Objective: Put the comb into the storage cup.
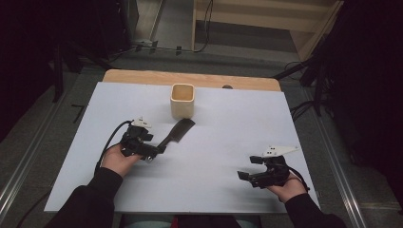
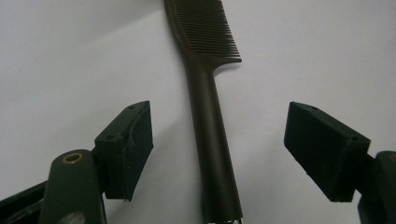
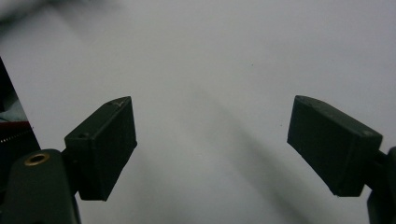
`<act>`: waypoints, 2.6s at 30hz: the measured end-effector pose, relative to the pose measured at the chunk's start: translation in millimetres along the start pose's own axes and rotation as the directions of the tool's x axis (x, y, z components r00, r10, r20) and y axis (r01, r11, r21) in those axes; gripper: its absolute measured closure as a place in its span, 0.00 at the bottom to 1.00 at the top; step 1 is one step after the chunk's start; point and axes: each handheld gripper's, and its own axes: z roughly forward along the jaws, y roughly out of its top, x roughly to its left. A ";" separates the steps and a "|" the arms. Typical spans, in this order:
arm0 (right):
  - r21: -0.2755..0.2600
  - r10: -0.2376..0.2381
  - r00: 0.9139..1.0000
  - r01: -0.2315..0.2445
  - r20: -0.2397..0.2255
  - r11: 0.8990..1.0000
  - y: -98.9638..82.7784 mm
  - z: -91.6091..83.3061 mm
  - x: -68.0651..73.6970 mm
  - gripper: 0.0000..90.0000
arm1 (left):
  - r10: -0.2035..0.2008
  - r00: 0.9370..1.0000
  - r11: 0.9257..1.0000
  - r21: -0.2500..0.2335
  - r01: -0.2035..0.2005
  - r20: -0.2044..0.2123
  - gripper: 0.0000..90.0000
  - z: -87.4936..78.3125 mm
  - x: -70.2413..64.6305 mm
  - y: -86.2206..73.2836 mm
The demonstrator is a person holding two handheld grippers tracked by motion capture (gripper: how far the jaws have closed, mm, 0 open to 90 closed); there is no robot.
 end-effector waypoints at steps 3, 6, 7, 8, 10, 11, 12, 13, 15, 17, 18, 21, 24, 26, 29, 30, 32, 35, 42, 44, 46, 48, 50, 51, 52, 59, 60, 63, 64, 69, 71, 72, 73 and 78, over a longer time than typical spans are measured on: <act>0.000 0.000 1.000 0.000 0.000 1.000 0.0 -0.2 0.1 0.15 | -0.003 1.000 1.000 0.011 0.003 -0.006 0.27 3.2 0.6 -4.1; 0.000 0.000 1.000 0.000 0.001 1.000 0.0 -0.1 0.2 0.15 | -0.004 1.000 1.000 0.029 0.004 -0.013 0.27 5.6 1.2 -7.7; 0.000 0.000 1.000 0.000 0.000 1.000 0.1 -0.1 0.2 0.15 | -0.003 1.000 0.999 0.035 0.003 -0.013 0.27 6.5 1.2 -8.8; 0.001 0.001 1.000 -0.001 0.000 1.000 0.4 0.0 0.4 0.15 | -0.001 1.000 0.999 0.042 0.002 -0.017 0.27 7.6 0.8 -9.6; 0.000 0.002 1.000 -0.002 -0.003 1.000 0.8 0.5 0.8 0.15 | 0.015 1.000 0.998 0.066 -0.013 -0.026 0.27 9.4 0.0 -10.9; 0.002 0.000 1.000 0.000 -0.001 1.000 0.7 0.8 0.7 0.15 | 0.022 0.999 0.997 0.072 -0.020 -0.029 0.27 10.8 -0.9 -11.9; 0.005 0.000 1.000 0.000 0.000 1.000 0.6 0.9 0.6 0.15 | 0.032 0.999 0.997 0.070 -0.029 -0.043 0.27 11.0 -2.7 -12.9; 0.006 -0.001 1.000 0.001 0.000 1.000 0.4 0.6 0.4 0.15 | 0.037 0.998 0.997 0.063 -0.034 -0.046 0.27 11.6 -3.8 -13.6; 0.000 -0.003 1.000 0.003 0.000 1.000 0.2 -0.1 0.0 0.15 | 0.040 0.998 0.998 0.057 -0.037 -0.050 0.27 11.8 -4.9 -14.9; 0.001 -0.002 1.000 0.002 0.002 1.000 0.1 -0.2 0.1 0.15 | 0.037 0.999 0.999 0.037 -0.036 -0.032 0.22 12.9 -5.0 -17.4; 0.002 -0.002 1.000 0.002 0.001 1.000 0.1 -0.1 0.3 0.15 | 0.045 0.998 0.998 0.038 -0.044 -0.038 0.20 12.9 -6.0 -18.0; 0.002 -0.001 1.000 0.001 0.000 1.000 -0.1 -0.2 1.0 0.15 | 0.079 0.995 0.996 0.039 -0.077 -0.068 0.20 13.9 -10.0 -20.2; 0.006 0.003 1.000 -0.003 0.003 1.000 -0.5 -0.6 0.6 0.15 | 0.123 0.986 0.992 0.049 -0.118 -0.109 0.20 16.6 -16.4 -21.7; 0.006 0.007 1.000 -0.007 -0.001 1.000 -0.6 -1.0 0.5 0.15 | 0.160 0.977 0.986 0.065 -0.152 -0.138 0.20 17.7 -20.9 -23.1; -0.001 0.015 1.000 -0.015 -0.007 1.000 0.1 -0.5 1.1 0.15 | 0.147 0.978 0.989 0.053 -0.141 -0.145 0.24 16.0 -22.4 -25.1; -0.001 0.008 1.000 -0.008 -0.008 1.000 0.6 0.2 1.9 0.15 | 0.148 0.978 0.989 0.053 -0.142 -0.145 0.26 14.8 -22.9 -25.7; 0.035 -0.028 1.000 0.027 0.013 0.999 -0.2 3.6 3.6 0.15 | 0.148 0.978 0.989 0.048 -0.142 -0.148 0.37 13.3 -23.9 -26.7; 0.038 -0.024 1.000 0.024 0.011 0.999 -0.2 4.0 3.1 0.15 | 0.137 0.979 0.990 0.037 -0.133 -0.150 0.47 12.2 -25.3 -27.6; 0.033 -0.022 1.000 0.022 0.010 0.999 0.3 4.0 3.1 0.15 | 0.124 0.982 0.992 0.041 -0.120 -0.140 0.67 10.0 -24.8 -26.5; 0.033 -0.025 1.000 0.025 0.009 0.999 0.4 4.4 3.1 0.15 | 0.111 0.984 0.994 0.036 -0.107 -0.138 0.72 10.0 -23.4 -26.0; 0.036 -0.025 1.000 0.024 0.009 0.999 0.4 4.7 3.1 0.15 | 0.100 0.986 0.995 0.039 -0.096 -0.135 0.75 9.6 -21.6 -25.2; 0.036 -0.024 1.000 0.023 0.010 0.999 0.4 4.4 3.1 0.15 | 0.092 0.986 0.995 0.041 -0.088 -0.137 0.78 9.4 -20.6 -24.6; 0.033 -0.024 1.000 0.023 0.011 0.999 0.3 4.1 3.4 0.15 | 0.095 0.987 0.995 0.046 -0.090 -0.127 0.80 8.9 -18.6 -23.9; 0.033 -0.024 1.000 0.023 0.011 0.999 0.3 4.1 3.4 0.15 | 0.095 0.987 0.995 0.046 -0.090 -0.127 0.80 8.9 -18.6 -23.9; 0.033 -0.024 1.000 0.024 0.010 0.999 0.2 4.1 3.4 0.15 | 0.097 0.987 0.995 0.047 -0.092 -0.125 0.80 8.9 -18.3 -23.7; 0.035 -0.026 1.000 0.026 0.007 0.999 1.1 5.1 3.3 0.15 | 0.105 0.986 0.993 0.057 -0.099 -0.129 0.81 9.0 -19.1 -22.1; 0.034 -0.027 1.000 0.027 0.007 0.999 1.2 5.3 3.3 0.15 | 0.105 0.986 0.993 0.060 -0.098 -0.127 0.81 8.8 -18.9 -21.8; 0.033 -0.028 1.000 0.027 0.008 0.999 1.2 5.2 3.2 0.15 | 0.107 0.985 0.993 0.061 -0.100 -0.132 0.81 8.8 -19.6 -21.8; 0.032 -0.024 1.000 0.024 0.009 0.999 1.0 5.2 3.1 0.15 | 0.108 0.985 0.993 0.061 -0.100 -0.132 0.81 8.9 -19.7 -21.7; 0.030 -0.018 1.000 0.018 0.012 0.999 0.8 5.2 1.6 0.15 | 0.101 0.988 0.993 0.071 -0.093 -0.117 0.81 8.1 -17.2 -19.6; 0.028 -0.015 1.000 0.015 0.016 1.000 0.9 5.5 0.4 0.15 | 0.090 0.990 0.994 0.071 -0.083 -0.106 0.81 7.7 -16.2 -19.1; 0.027 -0.016 1.000 0.015 0.021 1.000 0.9 5.5 -0.2 0.15 | 0.083 0.992 0.994 0.075 -0.075 -0.100 0.81 7.1 -15.3 -18.3; 0.024 -0.011 1.000 0.010 0.024 1.000 0.9 5.8 -0.8 0.15 | 0.077 0.993 0.995 0.071 -0.071 -0.090 0.81 7.1 -14.6 -17.9; 0.024 -0.006 0.999 0.005 0.044 1.000 0.6 5.9 -3.3 0.15 | 0.074 0.995 0.996 0.063 -0.071 -0.061 0.81 3.5 -13.8 -13.5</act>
